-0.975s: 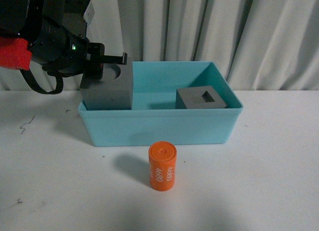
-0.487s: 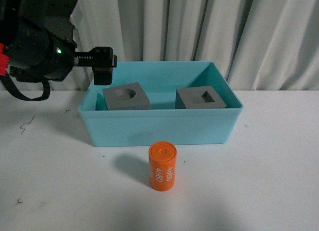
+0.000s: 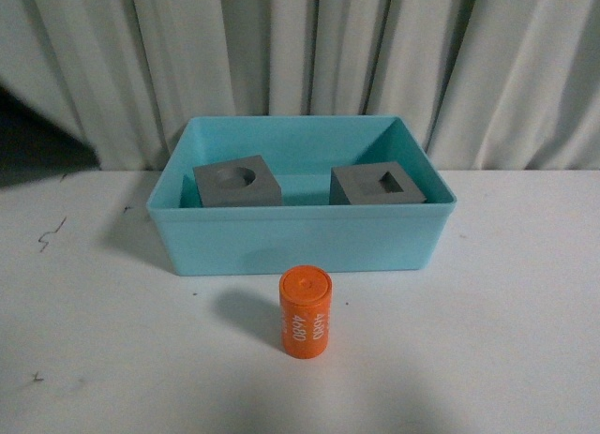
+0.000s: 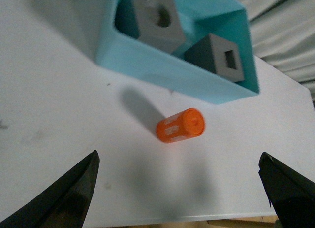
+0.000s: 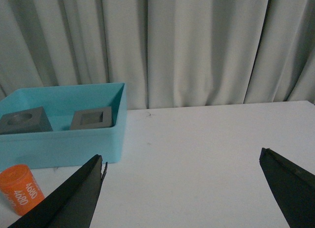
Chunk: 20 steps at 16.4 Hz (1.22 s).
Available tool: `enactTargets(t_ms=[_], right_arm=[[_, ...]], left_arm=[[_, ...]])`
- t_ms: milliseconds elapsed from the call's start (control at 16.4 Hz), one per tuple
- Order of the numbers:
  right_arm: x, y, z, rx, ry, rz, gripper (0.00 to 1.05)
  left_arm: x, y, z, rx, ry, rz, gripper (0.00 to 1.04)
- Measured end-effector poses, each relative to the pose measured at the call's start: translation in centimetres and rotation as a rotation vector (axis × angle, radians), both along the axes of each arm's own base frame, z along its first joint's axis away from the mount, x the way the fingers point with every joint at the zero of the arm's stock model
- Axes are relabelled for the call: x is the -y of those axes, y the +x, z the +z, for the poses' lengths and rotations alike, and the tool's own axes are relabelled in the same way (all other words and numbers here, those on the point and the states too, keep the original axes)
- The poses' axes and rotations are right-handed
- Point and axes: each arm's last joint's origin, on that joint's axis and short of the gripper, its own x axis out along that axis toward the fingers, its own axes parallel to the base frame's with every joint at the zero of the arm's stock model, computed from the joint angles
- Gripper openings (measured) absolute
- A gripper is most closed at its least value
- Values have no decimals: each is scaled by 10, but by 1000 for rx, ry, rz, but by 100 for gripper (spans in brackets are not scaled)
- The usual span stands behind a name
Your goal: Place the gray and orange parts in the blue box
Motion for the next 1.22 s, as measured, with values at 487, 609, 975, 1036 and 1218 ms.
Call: enactTargets(t_ms=[487, 609, 975, 1036, 1218], right_arm=[[0, 0, 0, 0, 0, -1, 98], [0, 0, 0, 0, 0, 0, 98], [0, 0, 0, 0, 0, 0, 98], [0, 0, 0, 0, 0, 0, 98], [0, 0, 0, 0, 0, 0, 98]], left_arm=[[-24, -29, -39, 494, 309, 205, 65], [-34, -35, -29, 627, 459, 187, 45], [-54, -55, -44, 631, 560, 149, 2], [-56, -58, -45, 631, 559, 146, 2], [-67, -64, -54, 635, 561, 152, 2]])
